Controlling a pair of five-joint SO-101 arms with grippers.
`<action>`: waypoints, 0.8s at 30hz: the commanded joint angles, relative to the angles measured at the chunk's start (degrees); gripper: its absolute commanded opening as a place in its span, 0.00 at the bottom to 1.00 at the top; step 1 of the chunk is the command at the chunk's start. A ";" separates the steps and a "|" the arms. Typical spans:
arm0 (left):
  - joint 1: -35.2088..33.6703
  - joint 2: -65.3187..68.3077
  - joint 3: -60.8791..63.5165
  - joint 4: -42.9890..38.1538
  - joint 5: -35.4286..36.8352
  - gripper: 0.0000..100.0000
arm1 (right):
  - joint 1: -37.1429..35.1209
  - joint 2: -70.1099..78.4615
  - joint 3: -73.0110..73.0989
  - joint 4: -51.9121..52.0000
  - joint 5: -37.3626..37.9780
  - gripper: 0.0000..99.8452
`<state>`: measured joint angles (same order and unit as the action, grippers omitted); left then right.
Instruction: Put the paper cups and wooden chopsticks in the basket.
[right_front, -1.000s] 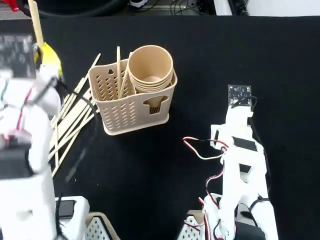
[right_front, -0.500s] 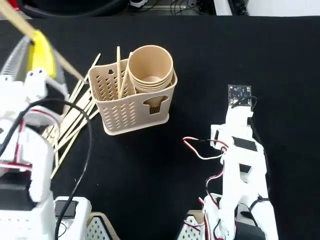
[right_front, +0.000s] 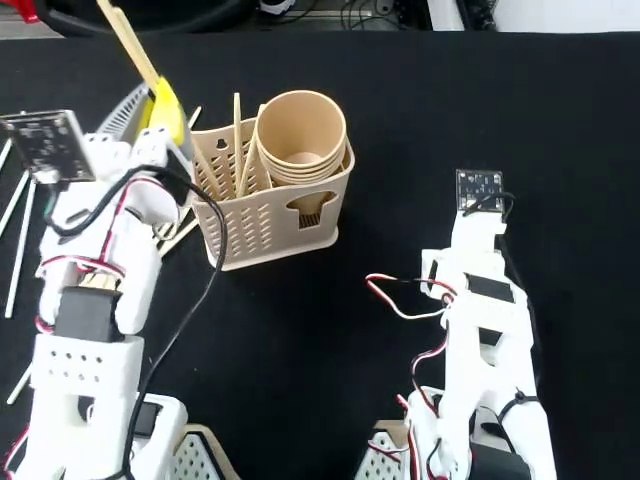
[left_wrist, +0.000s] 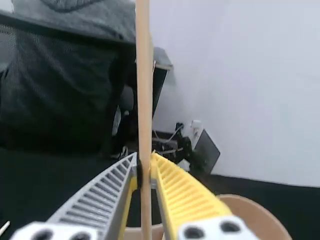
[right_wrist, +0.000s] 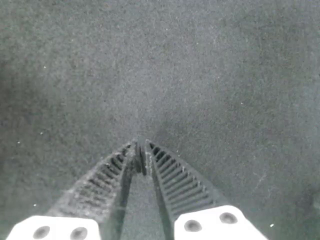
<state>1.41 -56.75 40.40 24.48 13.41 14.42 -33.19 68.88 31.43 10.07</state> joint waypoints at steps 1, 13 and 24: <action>0.57 0.26 2.59 -1.32 0.35 0.03 | -0.09 -0.13 -0.22 -0.88 0.44 0.02; 5.93 0.18 5.67 2.55 -5.27 0.21 | -0.09 -0.13 -0.22 -0.88 0.62 0.02; -7.25 3.08 -25.01 40.62 -17.49 0.20 | -0.44 -0.13 -0.22 -0.88 0.62 0.02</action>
<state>-1.85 -55.34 28.70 50.51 2.33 14.42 -33.19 68.88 31.43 10.07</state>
